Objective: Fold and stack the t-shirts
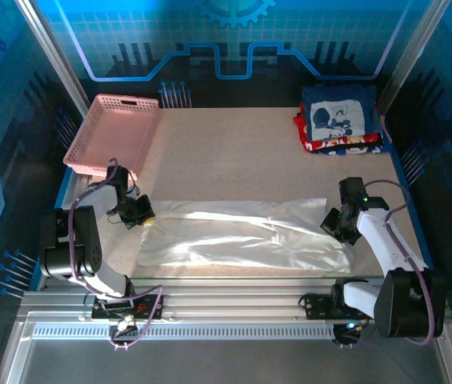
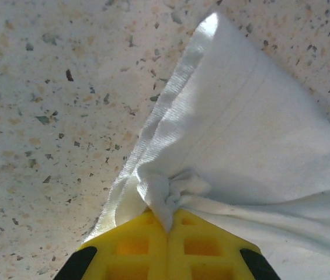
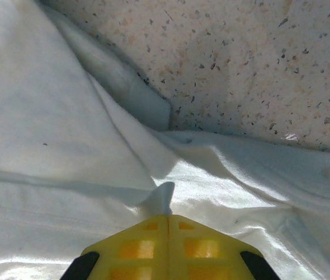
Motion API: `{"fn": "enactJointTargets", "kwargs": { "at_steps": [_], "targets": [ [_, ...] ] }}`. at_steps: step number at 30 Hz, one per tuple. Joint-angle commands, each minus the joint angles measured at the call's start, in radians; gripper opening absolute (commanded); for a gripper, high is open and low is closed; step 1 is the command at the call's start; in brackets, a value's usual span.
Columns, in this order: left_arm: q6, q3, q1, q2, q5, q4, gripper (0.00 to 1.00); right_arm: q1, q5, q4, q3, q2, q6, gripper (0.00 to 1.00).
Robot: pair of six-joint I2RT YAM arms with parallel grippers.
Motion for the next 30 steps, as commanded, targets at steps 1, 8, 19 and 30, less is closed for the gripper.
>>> {"fn": "enactJointTargets", "kwargs": {
  "at_steps": [1, 8, 19, 30],
  "targets": [
    [-0.050, -0.036, 0.002, 0.009, -0.017, -0.009, 0.00, -0.016, 0.009, 0.014, -0.019, 0.024, 0.028, 0.00],
    [-0.056, -0.039, 0.001, 0.005, -0.067, -0.032, 0.00, -0.025, 0.033, 0.012, -0.049, 0.031, 0.051, 0.00],
    [-0.149, -0.123, 0.000, -0.115, -0.145, -0.044, 0.41, -0.043, 0.045, 0.019, -0.072, 0.043, 0.070, 0.20],
    [-0.216, 0.088, -0.104, -0.230, -0.056, -0.047, 0.72, -0.001, -0.141, 0.119, 0.024, -0.162, -0.015, 0.66]
  ]
}}
